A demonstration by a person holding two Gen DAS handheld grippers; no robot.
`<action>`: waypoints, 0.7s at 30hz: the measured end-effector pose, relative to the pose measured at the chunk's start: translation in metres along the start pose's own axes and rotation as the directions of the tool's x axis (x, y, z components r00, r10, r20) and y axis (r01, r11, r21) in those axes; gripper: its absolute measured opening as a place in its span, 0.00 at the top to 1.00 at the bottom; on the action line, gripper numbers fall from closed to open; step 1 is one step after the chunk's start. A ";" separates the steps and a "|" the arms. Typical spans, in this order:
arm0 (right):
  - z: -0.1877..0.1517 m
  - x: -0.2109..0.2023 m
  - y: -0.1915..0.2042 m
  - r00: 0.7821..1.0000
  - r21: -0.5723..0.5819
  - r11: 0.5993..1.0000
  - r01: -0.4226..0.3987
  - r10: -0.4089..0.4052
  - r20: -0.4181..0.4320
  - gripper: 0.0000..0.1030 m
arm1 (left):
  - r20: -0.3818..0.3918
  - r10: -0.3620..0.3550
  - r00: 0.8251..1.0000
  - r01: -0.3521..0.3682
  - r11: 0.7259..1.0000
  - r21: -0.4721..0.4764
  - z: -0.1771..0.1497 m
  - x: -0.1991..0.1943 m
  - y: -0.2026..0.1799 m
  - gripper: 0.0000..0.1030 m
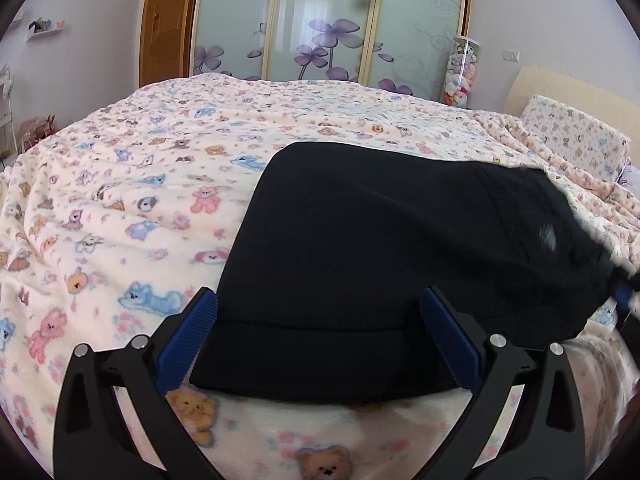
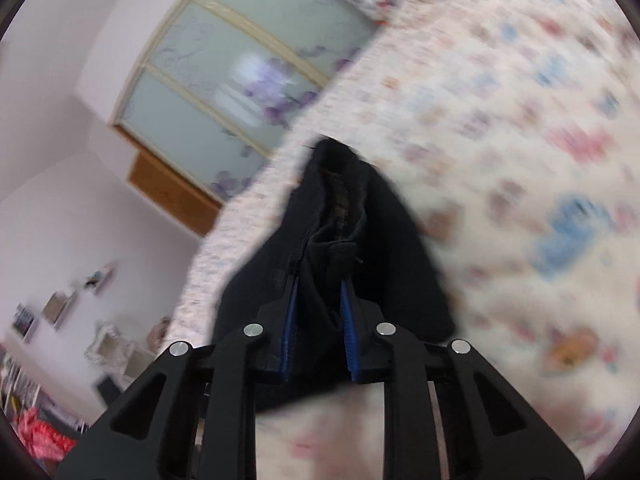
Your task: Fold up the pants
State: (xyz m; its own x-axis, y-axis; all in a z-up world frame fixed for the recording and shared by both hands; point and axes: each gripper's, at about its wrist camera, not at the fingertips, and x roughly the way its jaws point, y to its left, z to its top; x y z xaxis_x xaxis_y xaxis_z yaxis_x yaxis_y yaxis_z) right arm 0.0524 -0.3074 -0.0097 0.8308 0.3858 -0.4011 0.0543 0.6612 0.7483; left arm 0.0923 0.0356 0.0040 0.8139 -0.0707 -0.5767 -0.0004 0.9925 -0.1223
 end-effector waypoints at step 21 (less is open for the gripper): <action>0.052 0.009 0.047 1.000 -0.220 0.975 -0.001 -0.004 -0.023 0.55 | 0.059 -0.127 0.990 0.127 0.992 0.005 0.035 -0.029 -0.002 0.02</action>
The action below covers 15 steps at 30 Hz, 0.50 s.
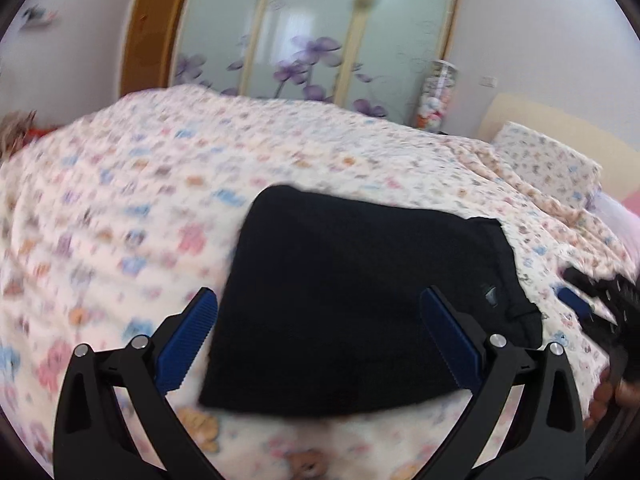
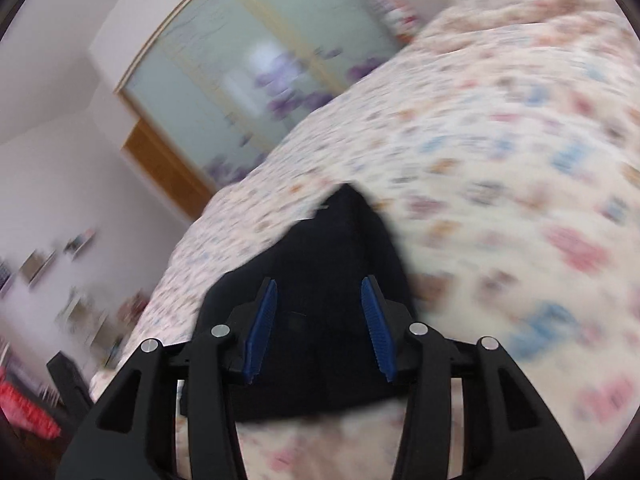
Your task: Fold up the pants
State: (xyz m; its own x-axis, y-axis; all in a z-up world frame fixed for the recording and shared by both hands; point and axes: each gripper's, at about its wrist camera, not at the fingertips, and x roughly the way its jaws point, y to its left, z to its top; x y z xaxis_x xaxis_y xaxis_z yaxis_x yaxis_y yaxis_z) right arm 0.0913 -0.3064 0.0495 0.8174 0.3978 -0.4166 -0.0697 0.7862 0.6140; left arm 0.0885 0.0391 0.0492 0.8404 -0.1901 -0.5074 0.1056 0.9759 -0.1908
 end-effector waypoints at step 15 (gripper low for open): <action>0.038 0.145 -0.014 0.959 0.114 0.988 0.105 -0.070 -0.274 0.64 | -0.191 0.024 0.981 -0.009 0.997 0.081 -0.029 0.064 -0.007 0.02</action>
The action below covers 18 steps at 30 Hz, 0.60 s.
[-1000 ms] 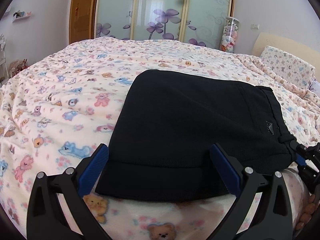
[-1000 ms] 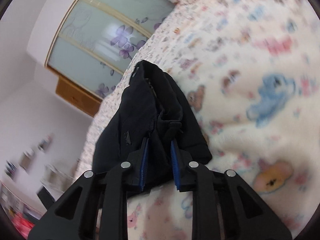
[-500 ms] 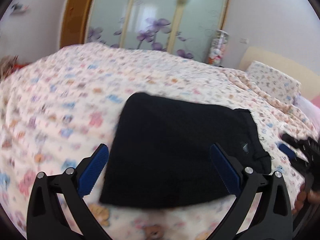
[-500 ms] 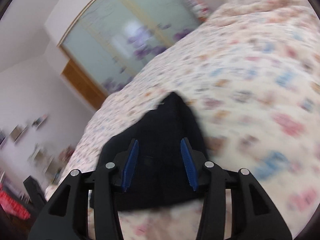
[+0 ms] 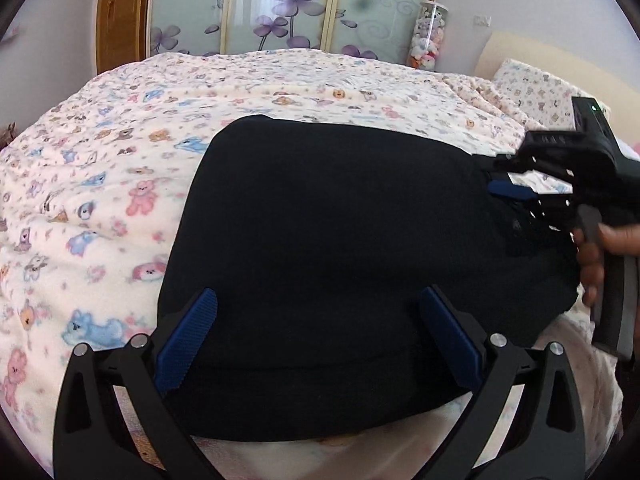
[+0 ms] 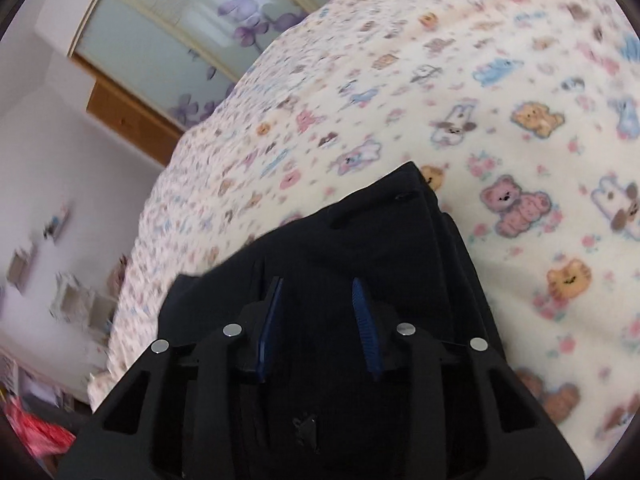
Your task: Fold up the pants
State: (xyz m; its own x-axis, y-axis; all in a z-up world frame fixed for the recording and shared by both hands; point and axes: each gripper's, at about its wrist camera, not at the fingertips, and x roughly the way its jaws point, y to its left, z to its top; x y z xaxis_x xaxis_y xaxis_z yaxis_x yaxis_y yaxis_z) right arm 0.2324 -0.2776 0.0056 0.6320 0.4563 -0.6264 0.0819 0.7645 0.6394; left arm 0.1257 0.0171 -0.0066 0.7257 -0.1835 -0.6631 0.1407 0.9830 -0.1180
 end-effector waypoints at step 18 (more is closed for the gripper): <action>-0.097 -0.077 -0.027 0.966 -0.088 0.964 -0.250 0.254 0.047 0.25 | 0.038 -0.046 0.998 0.048 0.998 -0.051 -0.005 -0.008 0.009 0.02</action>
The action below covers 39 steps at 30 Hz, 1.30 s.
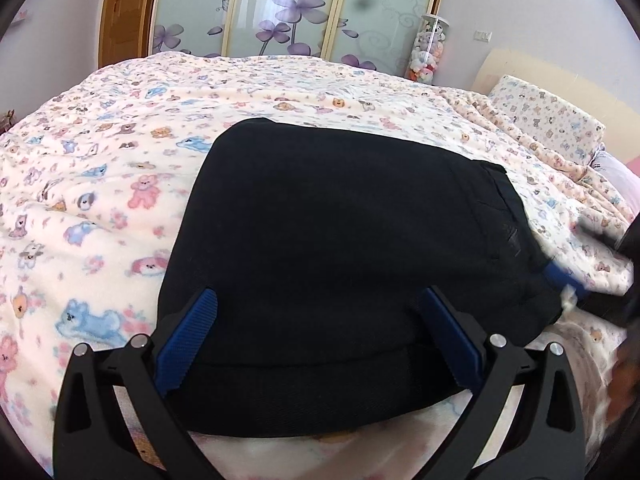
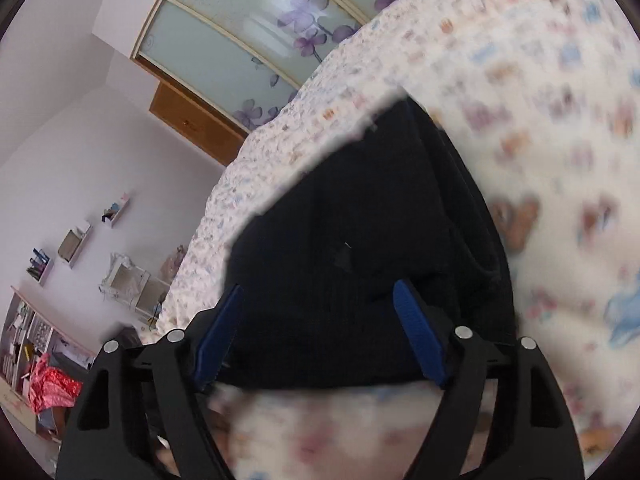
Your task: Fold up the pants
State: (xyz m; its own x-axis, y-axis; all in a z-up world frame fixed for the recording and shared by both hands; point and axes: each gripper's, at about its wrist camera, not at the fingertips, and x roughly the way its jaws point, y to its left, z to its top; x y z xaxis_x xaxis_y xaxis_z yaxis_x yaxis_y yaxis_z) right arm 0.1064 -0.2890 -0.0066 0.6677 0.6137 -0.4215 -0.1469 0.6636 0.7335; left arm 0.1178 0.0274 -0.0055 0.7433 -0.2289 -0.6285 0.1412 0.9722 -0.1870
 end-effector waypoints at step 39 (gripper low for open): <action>0.082 0.007 -0.028 0.973 0.022 0.985 0.171 -0.166 -0.160 0.15 | 0.004 0.025 1.000 -0.025 0.999 0.022 -0.002 0.003 -0.005 0.02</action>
State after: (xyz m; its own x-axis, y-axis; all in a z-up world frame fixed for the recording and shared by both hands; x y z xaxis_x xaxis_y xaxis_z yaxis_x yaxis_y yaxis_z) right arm 0.1750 -0.3380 0.0135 0.5574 0.5556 -0.6169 -0.0140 0.7493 0.6621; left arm 0.1176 0.0216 -0.0076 0.7493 -0.2039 -0.6300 0.1367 0.9786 -0.1541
